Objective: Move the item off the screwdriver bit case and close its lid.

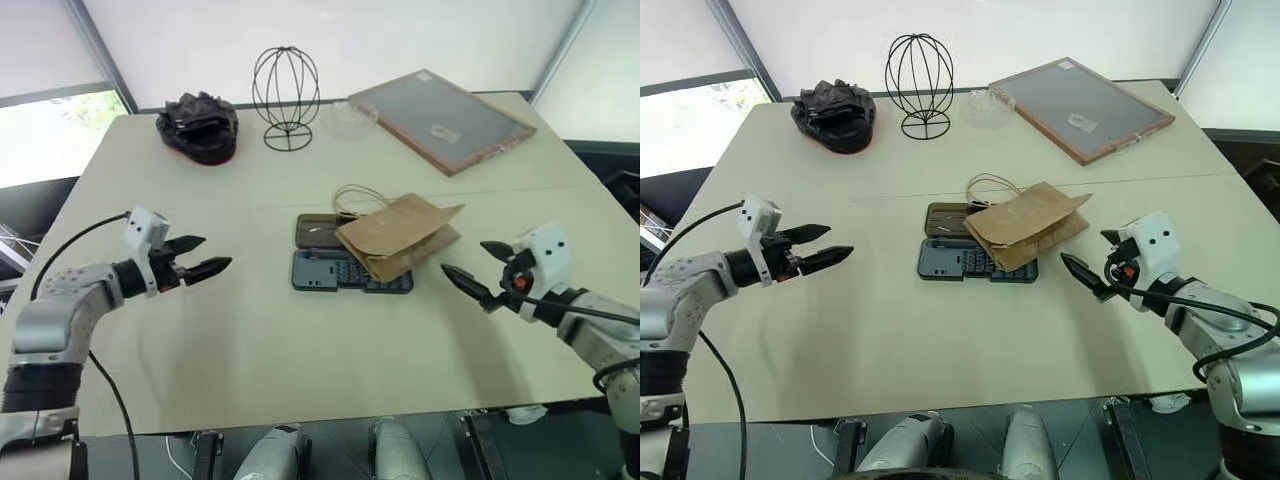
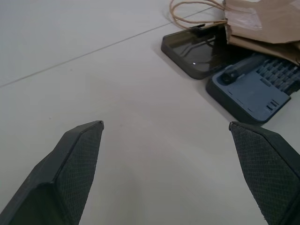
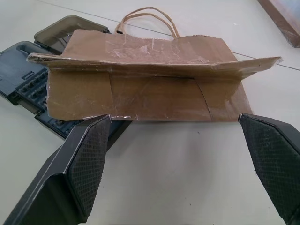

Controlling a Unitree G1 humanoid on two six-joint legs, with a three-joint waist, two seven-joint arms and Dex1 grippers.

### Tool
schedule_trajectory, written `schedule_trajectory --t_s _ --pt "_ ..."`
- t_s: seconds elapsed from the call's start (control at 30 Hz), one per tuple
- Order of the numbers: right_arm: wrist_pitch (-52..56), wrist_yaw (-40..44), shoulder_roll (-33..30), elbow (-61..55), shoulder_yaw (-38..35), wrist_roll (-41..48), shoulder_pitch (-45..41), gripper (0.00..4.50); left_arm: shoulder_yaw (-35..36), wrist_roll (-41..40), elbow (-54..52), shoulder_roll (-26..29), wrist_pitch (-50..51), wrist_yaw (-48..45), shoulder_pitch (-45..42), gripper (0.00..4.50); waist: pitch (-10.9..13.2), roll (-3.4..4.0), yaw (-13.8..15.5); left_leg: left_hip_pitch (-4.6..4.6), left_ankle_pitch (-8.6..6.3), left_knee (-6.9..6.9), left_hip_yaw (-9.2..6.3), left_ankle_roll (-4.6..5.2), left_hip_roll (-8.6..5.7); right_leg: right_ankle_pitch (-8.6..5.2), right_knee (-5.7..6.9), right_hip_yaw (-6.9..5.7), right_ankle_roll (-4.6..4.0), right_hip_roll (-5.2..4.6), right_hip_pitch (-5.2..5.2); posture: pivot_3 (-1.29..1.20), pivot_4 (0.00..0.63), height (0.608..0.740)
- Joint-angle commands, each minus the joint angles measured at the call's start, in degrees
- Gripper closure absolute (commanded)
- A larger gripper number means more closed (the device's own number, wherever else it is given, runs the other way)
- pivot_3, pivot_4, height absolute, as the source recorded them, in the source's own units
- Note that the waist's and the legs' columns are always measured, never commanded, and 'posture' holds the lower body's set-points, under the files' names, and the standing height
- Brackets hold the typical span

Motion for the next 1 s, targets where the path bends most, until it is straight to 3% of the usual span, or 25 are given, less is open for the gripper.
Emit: schedule_trajectory --t_s 0.03,0.7,0.9,1.0 --pt "-2.6 0.3 0.0 -1.5 -0.1 -1.2 0.0 0.0 0.8 -0.8 -2.7 0.2 -0.1 -0.1 0.1 0.03 0.0 0.0 0.0 0.0 0.0 0.0 0.0 0.0 0.01 0.0 0.0 0.0 0.0 0.01 0.0 0.0 0.15 0.74" --pt "-10.6 6.8 -3.8 6.8 5.1 -8.6 -4.1 0.0 2.5 -2.1 -5.6 -1.0 -0.2 2.4 3.2 0.03 0.0 0.0 -0.1 0.01 0.0 -0.01 0.05 0.0 0.04 0.01 -0.01 0.0 -0.02 0.03 -0.01 0.0 0.15 0.74" --pt "-14.9 13.4 -9.3 10.4 8.3 -12.1 -7.3 0.0 1.6 -1.7 -4.8 -0.2 -0.1 1.6 2.4 0.03 0.0 0.0 -0.1 0.01 0.0 0.0 0.09 0.0 0.05 0.02 -0.02 0.0 -0.02 0.03 -0.02 0.0 0.15 0.74" --pt "-23.3 17.1 -12.2 16.7 14.0 -18.2 -13.7 0.0 0.6 -0.8 -2.7 0.7 -0.9 -0.2 0.4 0.03 0.0 -0.01 -0.2 0.01 0.0 0.0 0.11 -0.01 0.05 0.02 -0.03 -0.01 -0.02 0.03 -0.03 0.0 0.15 0.74"
